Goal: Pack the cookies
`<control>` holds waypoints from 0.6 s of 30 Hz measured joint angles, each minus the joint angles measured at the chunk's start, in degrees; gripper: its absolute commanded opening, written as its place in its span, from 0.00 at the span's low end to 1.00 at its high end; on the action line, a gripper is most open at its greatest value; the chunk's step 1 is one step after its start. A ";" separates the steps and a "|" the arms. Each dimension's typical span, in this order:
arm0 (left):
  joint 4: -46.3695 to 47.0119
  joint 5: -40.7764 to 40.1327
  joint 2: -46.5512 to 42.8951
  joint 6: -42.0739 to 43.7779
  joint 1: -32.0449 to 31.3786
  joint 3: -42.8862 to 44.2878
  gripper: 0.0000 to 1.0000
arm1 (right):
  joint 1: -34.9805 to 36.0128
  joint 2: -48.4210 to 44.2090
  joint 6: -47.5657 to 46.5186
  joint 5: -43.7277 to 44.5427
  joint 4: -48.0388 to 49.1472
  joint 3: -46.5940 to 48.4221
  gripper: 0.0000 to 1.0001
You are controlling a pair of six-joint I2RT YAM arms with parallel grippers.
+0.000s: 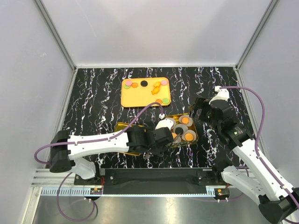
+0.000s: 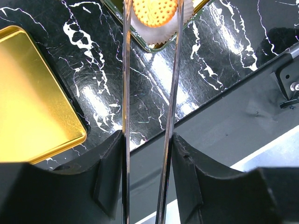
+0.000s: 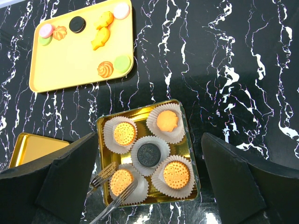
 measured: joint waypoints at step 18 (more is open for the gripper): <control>-1.62 -2.78 -2.84 0.63 0.46 1.14 0.50 | 0.00 0.00 0.00 -0.04 0.00 0.00 1.00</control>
